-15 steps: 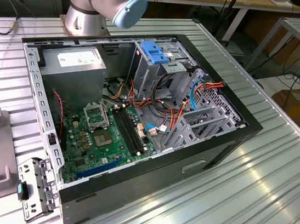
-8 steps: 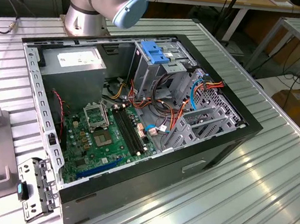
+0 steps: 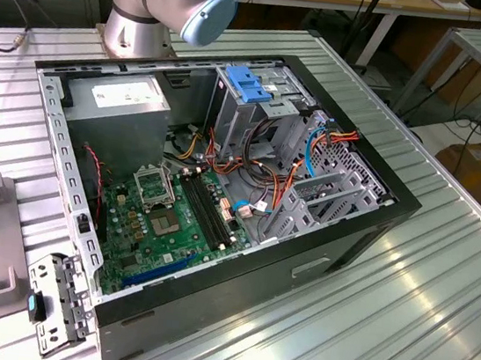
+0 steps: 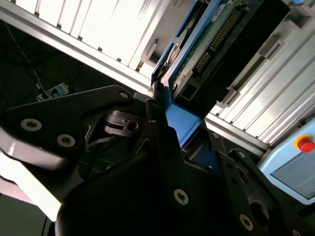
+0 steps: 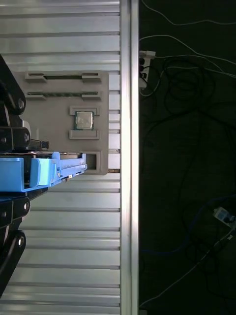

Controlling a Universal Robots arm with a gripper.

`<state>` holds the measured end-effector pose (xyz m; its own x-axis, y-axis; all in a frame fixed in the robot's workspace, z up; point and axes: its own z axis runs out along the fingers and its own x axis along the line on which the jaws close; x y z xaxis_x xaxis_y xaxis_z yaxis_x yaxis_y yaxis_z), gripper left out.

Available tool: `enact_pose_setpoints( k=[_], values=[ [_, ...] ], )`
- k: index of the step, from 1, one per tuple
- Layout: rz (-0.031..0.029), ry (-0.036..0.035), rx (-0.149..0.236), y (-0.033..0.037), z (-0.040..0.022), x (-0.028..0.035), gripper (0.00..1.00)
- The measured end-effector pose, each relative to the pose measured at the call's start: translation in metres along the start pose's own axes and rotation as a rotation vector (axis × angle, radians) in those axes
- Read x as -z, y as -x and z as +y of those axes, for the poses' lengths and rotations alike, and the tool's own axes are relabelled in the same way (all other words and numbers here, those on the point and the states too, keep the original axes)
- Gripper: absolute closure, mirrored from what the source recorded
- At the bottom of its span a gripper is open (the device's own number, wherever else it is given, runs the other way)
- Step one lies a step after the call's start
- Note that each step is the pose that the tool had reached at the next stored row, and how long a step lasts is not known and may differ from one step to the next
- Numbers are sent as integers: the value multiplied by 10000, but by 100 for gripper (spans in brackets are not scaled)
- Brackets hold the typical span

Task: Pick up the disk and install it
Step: 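Pick up the disk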

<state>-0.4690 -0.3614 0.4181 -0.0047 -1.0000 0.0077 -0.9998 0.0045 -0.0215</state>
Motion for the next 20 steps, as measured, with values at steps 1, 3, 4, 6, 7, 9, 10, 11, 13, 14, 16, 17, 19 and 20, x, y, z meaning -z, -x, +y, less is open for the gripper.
enact_pose_setpoints(
  k=[1, 3, 4, 6, 7, 9, 10, 11, 13, 14, 16, 17, 19, 20],
  values=[
    [0, 0, 0, 0, 0, 5, 63],
    [0, 0, 0, 0, 0, 15, 63],
    [0, -1, 0, 0, -1, 21, 63],
    [0, 0, 0, 0, -1, 38, 63],
    [0, 0, 0, 0, -1, 42, 63],
    [0, 2, 0, 0, -1, 56, 63],
    [0, 1, 0, 0, -1, 62, 63],
    [0, 2, 0, 0, -1, 67, 63],
    [0, 2, 0, -1, -2, 85, 63],
    [0, 3, 0, -1, -2, 98, 63],
    [0, 3, 0, -1, -2, 114, 63],
    [0, 4, 0, -1, -3, 125, 63],
    [0, 4, 0, -1, -3, 146, 63],
    [0, 5, 0, -1, -3, 155, 63]
  ],
)
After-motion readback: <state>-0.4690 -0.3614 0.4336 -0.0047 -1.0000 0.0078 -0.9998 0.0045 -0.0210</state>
